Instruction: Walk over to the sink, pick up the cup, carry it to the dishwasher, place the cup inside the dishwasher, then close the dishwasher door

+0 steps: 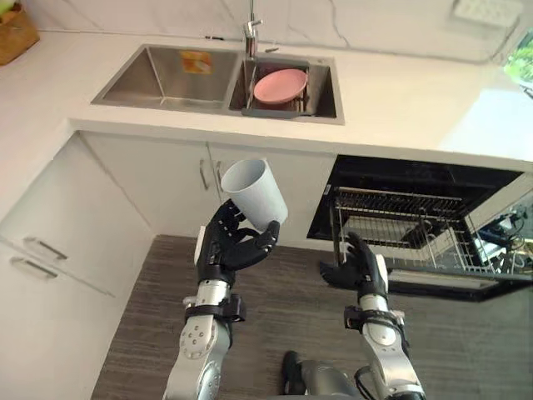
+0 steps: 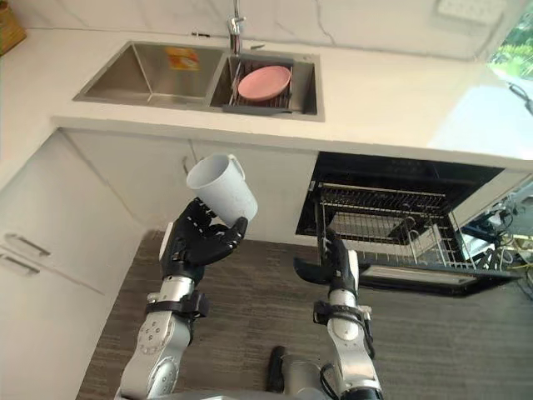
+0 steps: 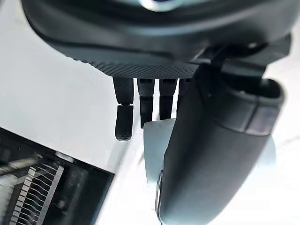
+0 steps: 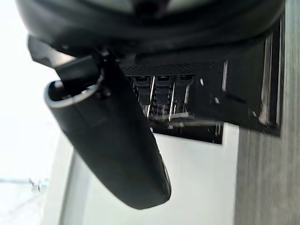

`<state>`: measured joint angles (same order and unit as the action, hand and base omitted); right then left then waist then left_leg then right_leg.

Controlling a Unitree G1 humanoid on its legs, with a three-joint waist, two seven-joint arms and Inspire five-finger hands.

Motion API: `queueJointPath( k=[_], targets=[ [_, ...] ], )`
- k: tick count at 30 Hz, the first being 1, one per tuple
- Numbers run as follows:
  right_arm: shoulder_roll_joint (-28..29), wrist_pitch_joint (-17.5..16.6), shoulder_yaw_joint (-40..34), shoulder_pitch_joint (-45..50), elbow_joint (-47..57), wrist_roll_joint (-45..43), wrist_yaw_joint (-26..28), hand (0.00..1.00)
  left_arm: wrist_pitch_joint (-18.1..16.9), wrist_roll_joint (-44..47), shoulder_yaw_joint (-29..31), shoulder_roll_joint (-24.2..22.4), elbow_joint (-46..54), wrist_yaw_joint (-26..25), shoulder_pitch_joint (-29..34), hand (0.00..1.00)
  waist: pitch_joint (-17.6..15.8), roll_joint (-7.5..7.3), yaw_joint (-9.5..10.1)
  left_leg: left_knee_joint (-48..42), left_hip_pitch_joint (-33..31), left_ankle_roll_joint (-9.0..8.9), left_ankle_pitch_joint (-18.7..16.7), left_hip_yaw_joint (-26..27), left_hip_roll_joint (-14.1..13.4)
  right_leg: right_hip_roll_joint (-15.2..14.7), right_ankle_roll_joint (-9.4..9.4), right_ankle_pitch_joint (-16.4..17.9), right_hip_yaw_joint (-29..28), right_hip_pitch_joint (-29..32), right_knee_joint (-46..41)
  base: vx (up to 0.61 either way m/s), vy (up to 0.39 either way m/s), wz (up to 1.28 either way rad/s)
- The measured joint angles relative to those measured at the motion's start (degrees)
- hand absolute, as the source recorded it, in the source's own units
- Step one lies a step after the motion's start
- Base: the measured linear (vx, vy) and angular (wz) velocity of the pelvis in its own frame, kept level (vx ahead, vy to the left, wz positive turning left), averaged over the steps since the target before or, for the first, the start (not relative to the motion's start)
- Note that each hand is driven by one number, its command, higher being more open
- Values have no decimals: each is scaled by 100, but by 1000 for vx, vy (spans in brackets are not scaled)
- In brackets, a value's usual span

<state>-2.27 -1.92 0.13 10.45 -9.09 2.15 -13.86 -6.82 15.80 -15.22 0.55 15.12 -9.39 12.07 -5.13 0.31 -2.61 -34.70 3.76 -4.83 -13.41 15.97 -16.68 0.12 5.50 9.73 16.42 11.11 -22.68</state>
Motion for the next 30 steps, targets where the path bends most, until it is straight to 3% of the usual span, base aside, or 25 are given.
queueJointPath(
  k=[2,3,4,7,10,11,12,16,18,19,21,22,23,25,28,29,30],
  targets=[
    [49,-8,47,279,525,-52,-11,90,-22,0,10,-68,206,1,72,30,-13,58,89,-1473,-527,43,302,-143,-291,88,21,120,-138,-409,168,180,-44,-32],
    [72,-29,44,339,840,-92,-19,90,-48,2,11,-111,431,1,146,30,14,80,191,-2073,-1043,66,74,-152,-377,114,99,260,-282,-511,197,164,2,-45],
    [75,-46,45,327,914,-95,-25,90,-63,2,6,-134,533,6,200,30,30,100,208,-2125,-1240,103,-44,-146,-376,114,88,279,-327,-549,225,162,34,-42],
    [62,-85,28,257,922,-117,-34,90,-175,3,26,-194,666,31,373,30,88,90,375,-1315,-1708,233,-404,-237,-200,98,25,316,-587,-719,376,146,59,-40],
    [0,-87,13,-27,489,-209,-37,90,-187,3,165,-176,625,-38,497,30,96,81,430,312,-1882,144,-392,-1125,460,-24,-165,412,-871,-843,396,271,214,-45],
    [-30,-86,3,-127,284,-224,-49,90,-187,2,209,-169,548,-59,488,30,96,81,447,923,-1886,141,-162,-1471,730,-118,-382,417,-983,-844,340,299,263,-50],
    [-103,-80,0,-153,135,-255,-59,90,-185,2,242,-170,457,-82,504,30,120,118,500,1249,-1744,155,572,-1582,915,-196,-531,489,-1159,-846,244,306,270,-52],
    [72,-21,-9,-192,-20,-262,-53,90,-171,4,293,-3,421,-190,476,30,113,-195,460,1103,-1729,477,561,-1363,1240,-542,-869,399,-1337,-1048,657,244,238,-15],
    [137,-23,-45,-191,42,-260,-50,90,-171,3,216,65,421,-187,476,30,120,-215,464,986,-1649,546,346,-1308,1311,-629,-929,366,-1352,-1163,679,210,211,-12],
    [173,-23,-71,-189,61,-257,-44,90,-171,3,153,67,429,-187,477,30,119,-212,492,989,-1515,599,168,-1222,1308,-653,-995,387,-1422,-1141,458,180,216,-33],
    [272,-23,-90,-175,116,-250,-37,90,-170,3,68,102,446,-185,477,30,94,-245,499,996,-1295,672,4,-1013,1321,-734,-1170,461,-1641,-667,-684,112,164,-49],
    [360,-23,-88,-130,223,-249,-36,90,-166,2,19,173,467,-186,476,30,68,-270,490,1023,-1125,727,-95,-842,1334,-825,-1381,346,-1721,-224,-1608,58,100,-53],
    [432,-23,-84,-89,303,-249,-38,90,-166,-2,-11,220,478,-187,476,30,46,-285,468,1051,-975,769,-163,-748,1356,-922,-1413,357,-1685,20,-2164,101,127,-53],
    [511,-23,-75,-77,400,-246,-59,90,-166,-3,-74,236,543,-193,475,30,-2,-274,362,1048,-748,882,-376,-636,1348,-1109,-1307,445,-1345,330,-2653,96,41,-35],
    [512,-38,58,-94,542,-222,-119,90,-184,-7,-148,252,765,-197,434,30,68,-351,334,1001,-660,720,-575,-392,1234,-1243,-1041,514,-317,481,-1743,130,-70,-47],
    [485,-62,102,-107,585,-199,-128,90,-226,-7,-143,261,777,-196,351,30,138,-488,340,845,-711,580,-681,-310,1230,-1223,-691,547,-29,395,-1143,226,-155,-40],
    [365,-58,95,-144,565,-198,-128,90,-218,-6,-159,158,672,-198,294,30,150,-276,327,690,-722,465,-788,-311,998,-1012,-653,520,28,302,-1006,249,-157,-33]
  ],
)
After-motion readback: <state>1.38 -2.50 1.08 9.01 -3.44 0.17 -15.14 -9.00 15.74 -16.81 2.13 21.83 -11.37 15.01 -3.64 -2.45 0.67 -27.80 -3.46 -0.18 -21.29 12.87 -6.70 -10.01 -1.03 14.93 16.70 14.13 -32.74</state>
